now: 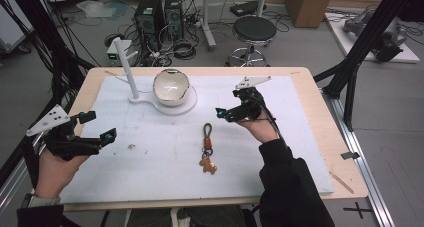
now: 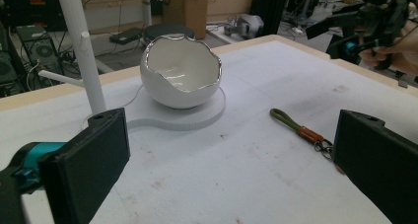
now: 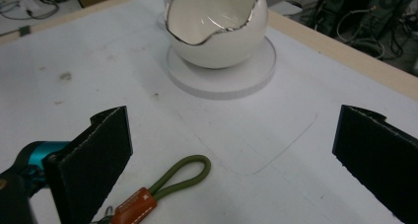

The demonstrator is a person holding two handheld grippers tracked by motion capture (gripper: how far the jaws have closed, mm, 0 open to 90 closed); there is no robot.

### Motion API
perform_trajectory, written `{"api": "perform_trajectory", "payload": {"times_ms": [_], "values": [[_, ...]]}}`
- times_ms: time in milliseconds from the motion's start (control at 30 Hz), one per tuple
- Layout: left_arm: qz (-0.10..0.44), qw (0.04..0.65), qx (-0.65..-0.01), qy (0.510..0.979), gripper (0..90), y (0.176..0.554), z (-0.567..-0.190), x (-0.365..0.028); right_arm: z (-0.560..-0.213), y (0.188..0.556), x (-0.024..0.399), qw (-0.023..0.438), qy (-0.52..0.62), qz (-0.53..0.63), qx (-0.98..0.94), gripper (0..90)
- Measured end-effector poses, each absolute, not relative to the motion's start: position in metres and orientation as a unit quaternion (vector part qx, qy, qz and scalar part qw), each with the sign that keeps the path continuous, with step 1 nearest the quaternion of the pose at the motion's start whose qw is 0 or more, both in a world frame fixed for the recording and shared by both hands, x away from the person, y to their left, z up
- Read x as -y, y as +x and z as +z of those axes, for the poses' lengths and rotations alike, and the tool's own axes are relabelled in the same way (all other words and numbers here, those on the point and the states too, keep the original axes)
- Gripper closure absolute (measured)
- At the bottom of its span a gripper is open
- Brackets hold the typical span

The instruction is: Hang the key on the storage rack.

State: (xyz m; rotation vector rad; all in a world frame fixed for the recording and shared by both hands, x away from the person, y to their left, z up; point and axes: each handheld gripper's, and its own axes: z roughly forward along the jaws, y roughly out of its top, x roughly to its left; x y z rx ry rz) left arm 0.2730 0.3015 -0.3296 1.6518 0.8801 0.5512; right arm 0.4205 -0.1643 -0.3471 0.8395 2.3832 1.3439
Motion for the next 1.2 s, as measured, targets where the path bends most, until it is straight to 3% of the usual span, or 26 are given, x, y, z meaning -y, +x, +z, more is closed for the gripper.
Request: {"api": "perform_trajectory", "payload": {"times_ms": [400, 800, 967, 1033, 1133, 1200], "values": [[0.229, 0.556, -0.374, 0.706, 1.7, 0.274, -0.333, -0.298, -0.405, 0.439, 0.13, 0.148, 0.331, 0.383, -0.85, 1.0], [0.226, 0.554, -0.376, 0.708, 1.7, 0.275, -0.335, -0.298, -0.436, 0.44, 0.108, 0.159, 0.338, 0.326, -0.868, 1.3], [0.221, 0.551, -0.378, 0.71, 1.7, 0.276, -0.338, -0.297, -0.44, 0.439, 0.106, 0.153, 0.334, 0.313, -0.876, 8.0], [0.221, 0.55, -0.379, 0.711, 1.7, 0.276, -0.338, -0.298, -0.439, 0.44, 0.108, 0.124, 0.338, 0.321, -0.876, 19.2], [0.222, 0.55, -0.379, 0.711, 1.7, 0.276, -0.338, -0.298, -0.438, 0.437, 0.108, 0.123, 0.334, 0.327, -0.876, 29.0], [0.222, 0.549, -0.379, 0.711, 1.7, 0.276, -0.338, -0.298, -0.436, 0.433, 0.106, 0.121, 0.326, 0.329, -0.878, 43.7]]}}
